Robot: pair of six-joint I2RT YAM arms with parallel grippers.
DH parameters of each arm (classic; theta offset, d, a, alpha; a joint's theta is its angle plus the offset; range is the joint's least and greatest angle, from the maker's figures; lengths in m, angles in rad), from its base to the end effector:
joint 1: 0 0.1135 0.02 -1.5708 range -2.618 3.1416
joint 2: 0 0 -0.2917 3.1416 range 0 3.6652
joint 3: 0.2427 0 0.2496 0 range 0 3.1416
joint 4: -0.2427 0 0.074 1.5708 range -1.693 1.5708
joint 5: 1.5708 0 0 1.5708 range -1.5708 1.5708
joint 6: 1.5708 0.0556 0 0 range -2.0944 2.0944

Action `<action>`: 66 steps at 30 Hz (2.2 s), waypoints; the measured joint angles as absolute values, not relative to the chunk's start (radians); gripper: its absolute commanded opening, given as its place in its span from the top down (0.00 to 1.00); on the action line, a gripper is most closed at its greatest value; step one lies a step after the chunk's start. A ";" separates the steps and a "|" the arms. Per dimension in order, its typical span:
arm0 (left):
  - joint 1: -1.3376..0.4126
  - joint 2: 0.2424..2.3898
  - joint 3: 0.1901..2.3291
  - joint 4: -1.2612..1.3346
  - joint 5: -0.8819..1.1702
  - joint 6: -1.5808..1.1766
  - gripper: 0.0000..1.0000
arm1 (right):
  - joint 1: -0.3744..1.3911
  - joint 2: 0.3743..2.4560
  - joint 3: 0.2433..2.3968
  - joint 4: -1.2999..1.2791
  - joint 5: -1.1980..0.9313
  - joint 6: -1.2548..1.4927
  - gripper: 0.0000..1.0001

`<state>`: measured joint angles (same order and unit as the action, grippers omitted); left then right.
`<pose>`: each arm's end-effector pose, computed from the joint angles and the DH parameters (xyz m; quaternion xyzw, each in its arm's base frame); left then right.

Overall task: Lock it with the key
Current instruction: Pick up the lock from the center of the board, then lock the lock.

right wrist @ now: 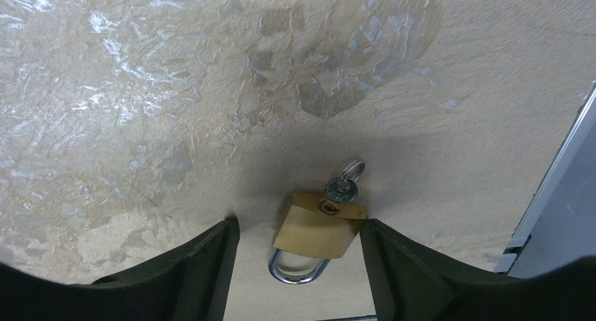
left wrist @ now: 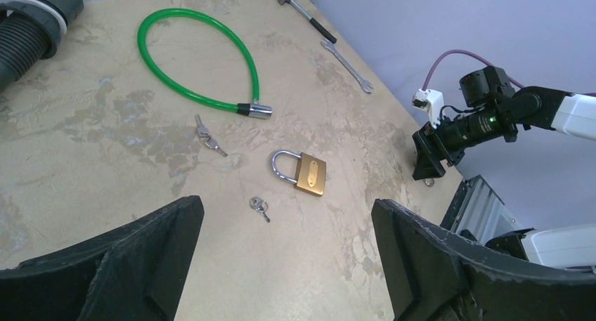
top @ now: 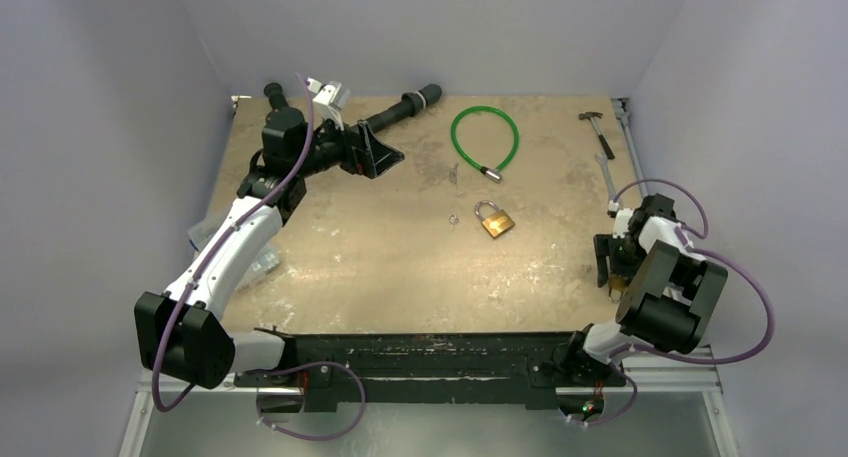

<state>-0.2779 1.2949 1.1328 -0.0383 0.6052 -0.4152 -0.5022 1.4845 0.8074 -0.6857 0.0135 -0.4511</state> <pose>0.2862 -0.1145 0.3904 0.1374 0.7503 -0.4222 0.4898 0.2170 -0.1201 0.1723 0.0261 0.9942 -0.0536 0.0892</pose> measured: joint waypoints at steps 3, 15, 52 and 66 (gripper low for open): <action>-0.278 1.295 1.133 -0.038 0.605 -0.415 0.00 | -0.502 1.481 0.793 -0.667 0.018 -0.451 0.29; -0.278 1.295 1.133 -0.031 0.606 -0.403 0.00 | -0.498 1.483 0.791 -0.678 -0.020 -0.448 0.70; -0.741 1.446 1.038 0.291 0.274 -0.224 0.22 | 0.034 1.257 1.098 -0.134 -0.702 0.694 0.86; -0.804 1.590 1.074 0.411 0.127 -0.313 0.30 | 0.063 1.285 1.087 -0.073 -0.691 0.819 0.85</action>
